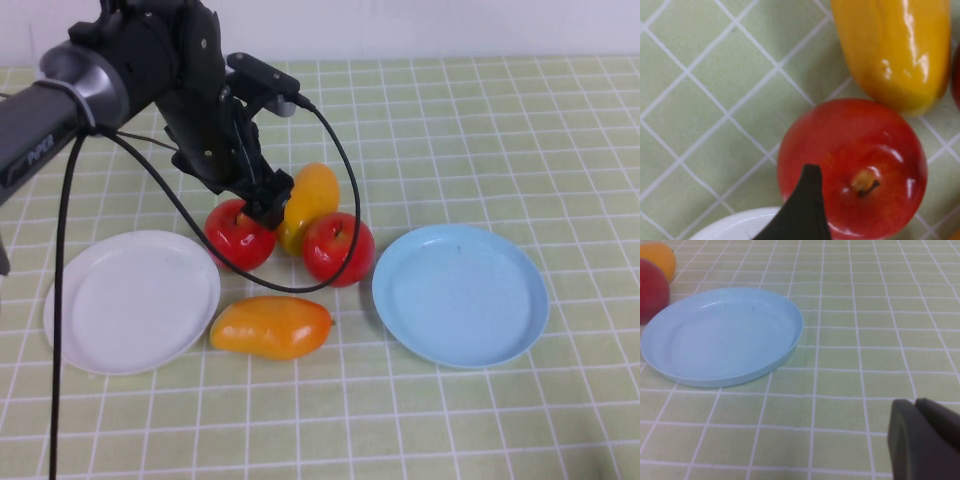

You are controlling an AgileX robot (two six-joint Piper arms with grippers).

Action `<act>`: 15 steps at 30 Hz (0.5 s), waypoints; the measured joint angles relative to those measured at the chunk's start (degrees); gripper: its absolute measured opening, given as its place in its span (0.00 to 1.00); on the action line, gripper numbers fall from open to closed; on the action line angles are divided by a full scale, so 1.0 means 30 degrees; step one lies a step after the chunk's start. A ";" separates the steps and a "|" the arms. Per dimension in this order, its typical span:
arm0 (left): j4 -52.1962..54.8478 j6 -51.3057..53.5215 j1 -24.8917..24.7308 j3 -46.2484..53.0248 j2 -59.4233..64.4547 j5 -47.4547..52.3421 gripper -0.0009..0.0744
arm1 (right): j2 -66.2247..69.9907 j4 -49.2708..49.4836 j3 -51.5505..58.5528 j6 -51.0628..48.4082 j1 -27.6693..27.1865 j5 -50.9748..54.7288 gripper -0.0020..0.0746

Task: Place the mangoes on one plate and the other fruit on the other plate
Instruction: Put one type of fruit in the left plate

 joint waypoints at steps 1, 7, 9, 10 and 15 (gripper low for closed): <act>0.0092 0.0000 0.0000 0.0000 0.0000 -0.0039 0.90 | 0.0000 0.0000 0.0000 0.0000 0.0000 0.0000 0.01; 0.0835 -0.0307 0.0000 0.0000 0.0067 -0.0328 0.90 | 0.0000 0.0013 0.0000 0.0000 0.0000 0.0000 0.01; 0.0935 -0.0474 0.0000 0.0000 0.0202 -0.0328 0.90 | 0.0000 0.0049 0.0000 0.0000 0.0000 0.0000 0.01; 0.0935 -0.0523 0.0000 0.0000 0.0312 -0.0328 0.90 | 0.0000 0.0045 0.0000 0.0000 0.0000 0.0000 0.01; 0.1128 -0.0604 0.0000 0.0000 0.0957 -0.0436 0.90 | 0.0000 0.0045 0.0000 0.0000 0.0000 0.0000 0.01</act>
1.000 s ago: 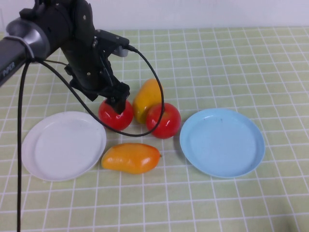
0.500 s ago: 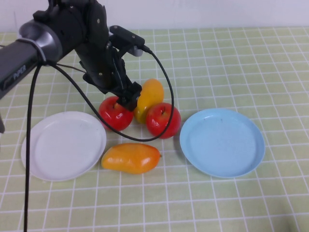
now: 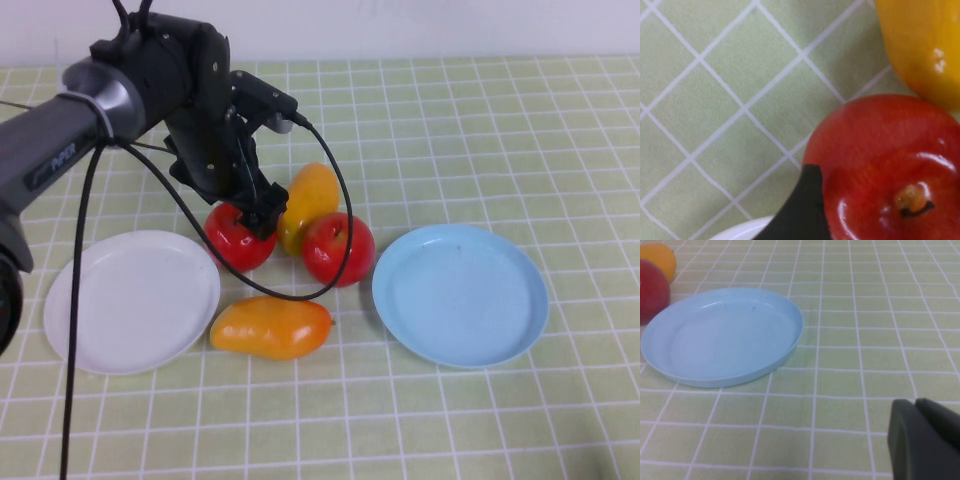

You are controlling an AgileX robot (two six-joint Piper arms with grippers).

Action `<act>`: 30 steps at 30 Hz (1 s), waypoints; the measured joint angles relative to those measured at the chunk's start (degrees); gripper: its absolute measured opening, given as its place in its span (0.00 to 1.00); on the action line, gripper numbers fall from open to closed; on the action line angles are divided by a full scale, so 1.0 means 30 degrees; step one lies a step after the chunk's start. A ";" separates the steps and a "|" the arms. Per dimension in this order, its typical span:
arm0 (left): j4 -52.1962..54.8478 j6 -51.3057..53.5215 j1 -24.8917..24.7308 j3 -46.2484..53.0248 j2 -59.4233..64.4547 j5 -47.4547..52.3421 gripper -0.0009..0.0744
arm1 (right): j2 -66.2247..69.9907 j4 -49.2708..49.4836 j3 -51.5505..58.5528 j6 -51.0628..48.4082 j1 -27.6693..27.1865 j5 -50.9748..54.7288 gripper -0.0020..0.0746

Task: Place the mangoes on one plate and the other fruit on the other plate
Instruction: Put one type of fruit in the left plate

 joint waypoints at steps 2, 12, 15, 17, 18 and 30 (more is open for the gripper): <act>0.0046 -0.0040 0.0000 0.0000 0.0039 -0.0117 0.90 | 0.0000 0.0000 0.0000 0.0000 0.0000 0.0000 0.01; 0.0220 -0.0115 0.0040 0.0000 0.0289 -0.0232 0.90 | 0.0000 0.0014 0.0000 0.0000 0.0000 0.0000 0.00; 0.0337 -0.0150 0.0067 -0.0038 0.0463 -0.0278 0.90 | 0.0000 0.0014 0.0000 0.0000 0.0000 0.0000 0.01; 0.0380 -0.0151 0.0067 -0.0126 0.0545 -0.0344 0.90 | 0.0000 0.0014 0.0000 0.0000 0.0000 0.0000 0.01; 0.0380 -0.0151 0.0067 -0.0149 0.0576 -0.0381 0.90 | 0.0000 0.0014 0.0000 0.0000 0.0000 0.0000 0.01; 0.0417 -0.0747 0.0067 -0.0188 0.0662 -0.0386 0.79 | 0.0000 0.0014 0.0000 0.0000 0.0000 0.0000 0.01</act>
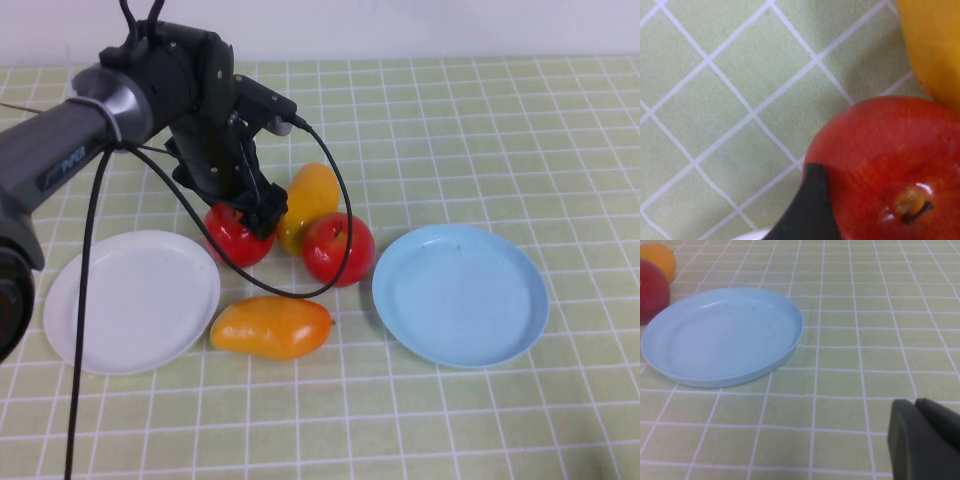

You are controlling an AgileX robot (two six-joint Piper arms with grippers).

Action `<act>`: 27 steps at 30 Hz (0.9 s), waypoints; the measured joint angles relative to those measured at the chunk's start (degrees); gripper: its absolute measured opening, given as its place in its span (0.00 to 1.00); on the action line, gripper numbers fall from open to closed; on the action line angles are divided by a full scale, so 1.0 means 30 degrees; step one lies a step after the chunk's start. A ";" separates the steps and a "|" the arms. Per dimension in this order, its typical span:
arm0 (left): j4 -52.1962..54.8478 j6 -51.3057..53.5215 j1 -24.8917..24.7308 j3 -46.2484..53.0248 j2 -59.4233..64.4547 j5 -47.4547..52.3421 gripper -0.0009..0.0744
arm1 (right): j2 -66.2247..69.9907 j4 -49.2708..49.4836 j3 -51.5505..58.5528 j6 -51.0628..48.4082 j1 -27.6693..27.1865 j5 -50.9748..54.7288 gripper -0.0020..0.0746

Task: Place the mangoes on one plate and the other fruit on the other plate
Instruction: Put one type of fruit in the left plate

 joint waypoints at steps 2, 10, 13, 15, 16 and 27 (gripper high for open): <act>0.0000 -0.0001 0.0000 0.0000 0.0000 0.0000 0.79 | 0.0000 0.0000 0.0000 0.0000 0.0000 0.0000 0.01; 0.1286 -0.0114 0.0000 0.0108 -0.1364 0.1081 0.79 | 0.0000 0.0000 0.0000 0.0000 0.0000 0.0000 0.01; 0.1439 -0.0480 0.0012 0.0140 -0.2886 0.2249 0.79 | 0.0000 0.0000 0.0000 0.0000 0.0000 0.0000 0.01; 0.1487 -0.0848 0.0044 0.0459 -0.4095 0.2518 0.79 | 0.0000 0.0000 0.0000 0.0000 0.0000 0.0000 0.01; 0.1487 -0.0952 0.0044 0.0790 -0.4599 0.2555 0.79 | 0.0000 0.0000 0.0000 0.0000 0.0000 0.0000 0.01; 0.1770 -0.2337 0.2144 0.9206 -0.8947 0.1243 0.79 | 0.0000 0.0000 0.0000 0.0000 0.0000 0.0000 0.01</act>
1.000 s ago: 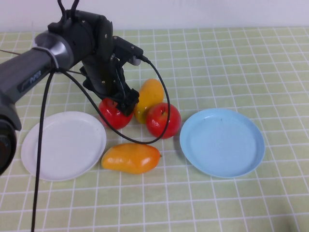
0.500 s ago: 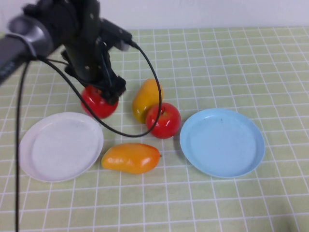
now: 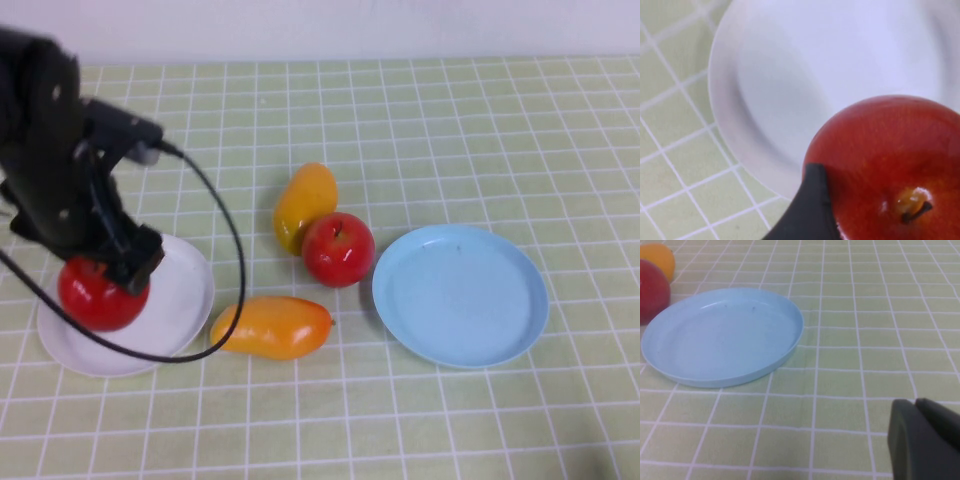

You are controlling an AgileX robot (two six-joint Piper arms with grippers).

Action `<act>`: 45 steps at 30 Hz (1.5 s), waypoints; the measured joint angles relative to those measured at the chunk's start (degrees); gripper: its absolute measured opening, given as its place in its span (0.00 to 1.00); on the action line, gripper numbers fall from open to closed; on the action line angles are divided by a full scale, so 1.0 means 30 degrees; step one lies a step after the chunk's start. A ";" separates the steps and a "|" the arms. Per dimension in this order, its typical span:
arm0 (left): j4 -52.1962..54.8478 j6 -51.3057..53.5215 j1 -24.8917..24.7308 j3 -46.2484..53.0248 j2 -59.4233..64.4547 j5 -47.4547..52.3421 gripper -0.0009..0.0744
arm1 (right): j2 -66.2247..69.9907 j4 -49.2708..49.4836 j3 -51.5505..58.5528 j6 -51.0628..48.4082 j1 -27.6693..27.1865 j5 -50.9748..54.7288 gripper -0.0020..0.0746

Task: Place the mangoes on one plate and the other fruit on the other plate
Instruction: Put one type of fruit in the left plate

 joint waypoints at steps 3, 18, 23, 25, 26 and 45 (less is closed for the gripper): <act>-0.0122 -0.0258 0.0967 0.1784 0.0005 -0.1856 0.79 | 0.0000 0.0000 0.0000 0.0000 0.0000 0.0000 0.01; -0.1380 -0.1298 0.1555 0.2606 0.1037 -0.5310 0.90 | 0.0000 0.0000 0.0000 0.0000 0.0000 0.0000 0.01; -0.1076 -0.1895 0.1555 0.1980 0.0763 -0.4934 0.90 | 0.0000 0.0000 0.0000 0.0000 0.0000 0.0000 0.01; -0.0995 -0.1978 0.1555 0.1528 0.0398 -0.4517 0.90 | 0.0000 0.0000 0.0000 0.0000 0.0000 0.0000 0.01; -0.0995 -0.2020 0.1555 0.1315 0.0252 -0.4193 0.90 | 0.0000 0.0000 0.0000 0.0000 0.0000 0.0000 0.01; -0.2948 -0.1902 -0.3006 -0.1286 0.1312 -0.4584 0.90 | 0.0000 0.0000 0.0000 0.0000 0.0000 0.0000 0.01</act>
